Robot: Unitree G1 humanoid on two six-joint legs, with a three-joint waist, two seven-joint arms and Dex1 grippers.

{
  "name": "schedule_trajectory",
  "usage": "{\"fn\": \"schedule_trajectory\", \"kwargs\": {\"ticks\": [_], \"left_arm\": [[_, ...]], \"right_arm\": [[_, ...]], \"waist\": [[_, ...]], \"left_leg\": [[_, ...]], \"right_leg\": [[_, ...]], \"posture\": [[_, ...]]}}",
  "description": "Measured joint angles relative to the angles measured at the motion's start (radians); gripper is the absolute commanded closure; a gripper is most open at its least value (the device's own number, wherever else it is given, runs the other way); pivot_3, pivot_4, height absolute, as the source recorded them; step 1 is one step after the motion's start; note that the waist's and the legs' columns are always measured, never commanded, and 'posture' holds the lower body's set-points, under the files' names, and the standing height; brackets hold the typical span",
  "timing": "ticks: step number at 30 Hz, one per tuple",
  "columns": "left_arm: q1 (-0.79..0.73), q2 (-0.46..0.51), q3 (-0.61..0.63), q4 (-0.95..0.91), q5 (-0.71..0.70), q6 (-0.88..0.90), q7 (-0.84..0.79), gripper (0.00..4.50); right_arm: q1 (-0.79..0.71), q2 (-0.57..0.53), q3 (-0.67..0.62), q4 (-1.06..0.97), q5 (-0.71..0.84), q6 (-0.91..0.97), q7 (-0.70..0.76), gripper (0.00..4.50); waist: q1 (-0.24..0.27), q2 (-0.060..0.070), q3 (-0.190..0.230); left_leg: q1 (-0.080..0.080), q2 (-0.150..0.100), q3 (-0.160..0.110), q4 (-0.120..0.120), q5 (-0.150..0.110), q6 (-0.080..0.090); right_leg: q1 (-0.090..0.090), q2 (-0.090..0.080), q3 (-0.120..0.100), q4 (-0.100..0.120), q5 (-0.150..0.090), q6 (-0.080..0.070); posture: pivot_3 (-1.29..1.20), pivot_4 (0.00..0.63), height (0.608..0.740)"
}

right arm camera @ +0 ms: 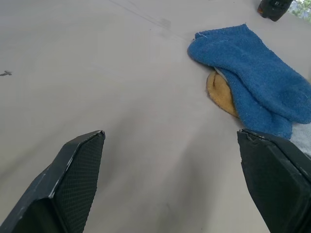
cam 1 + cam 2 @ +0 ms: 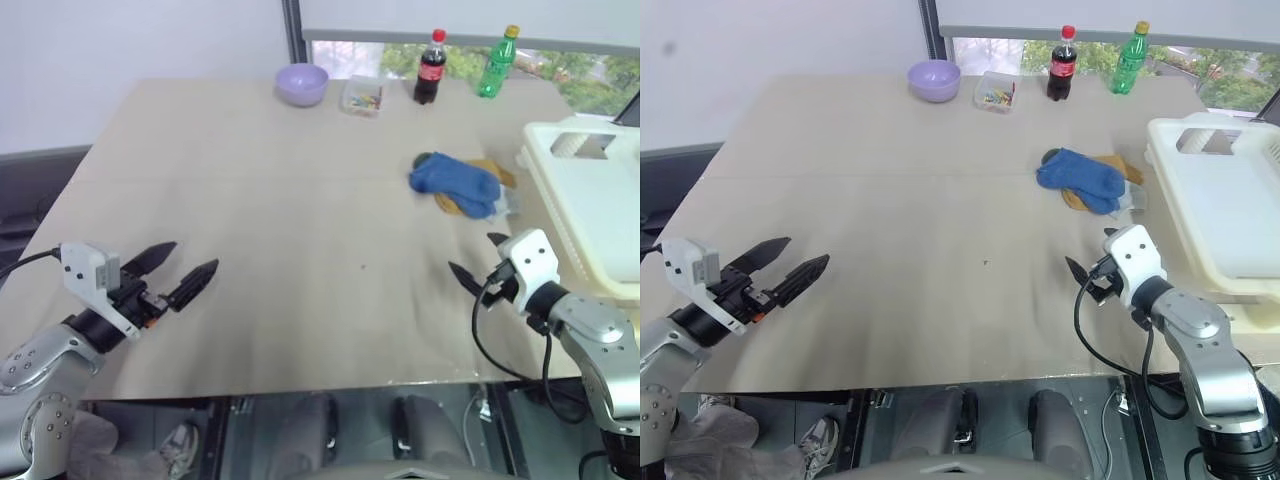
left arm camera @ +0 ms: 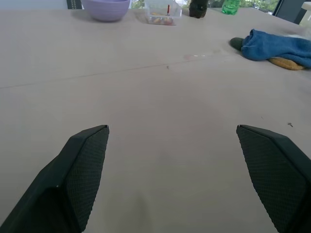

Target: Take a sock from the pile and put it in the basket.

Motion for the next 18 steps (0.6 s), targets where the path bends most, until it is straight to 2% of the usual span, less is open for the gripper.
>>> {"fn": "schedule_trajectory", "kwargs": {"ticks": [14, 18], "left_arm": [[0.005, -0.002, -0.024, -0.055, -0.024, 0.027, 0.007, 0.00], [-0.031, 0.006, -0.071, -0.080, -0.027, 0.027, -0.018, 0.00]], "right_arm": [[-0.064, 0.024, 0.057, 0.060, -0.053, -0.031, -0.044, 0.05], [-0.291, 0.053, 0.166, 0.243, -0.140, -0.031, -0.077, 0.05]], "waist": [[-0.001, 0.000, 0.000], [-0.011, 0.000, 0.001]], "left_leg": [[0.000, 0.000, 0.001, 0.000, 0.001, 0.001], [0.003, 0.000, 0.003, 0.002, 0.001, 0.001]], "right_leg": [[0.000, 0.000, 0.000, 0.000, 0.000, 0.000], [0.000, 0.001, 0.001, 0.002, 0.000, 0.000]], "posture": [[0.00, 0.150, 0.740], [0.00, 0.150, 0.740]]}}
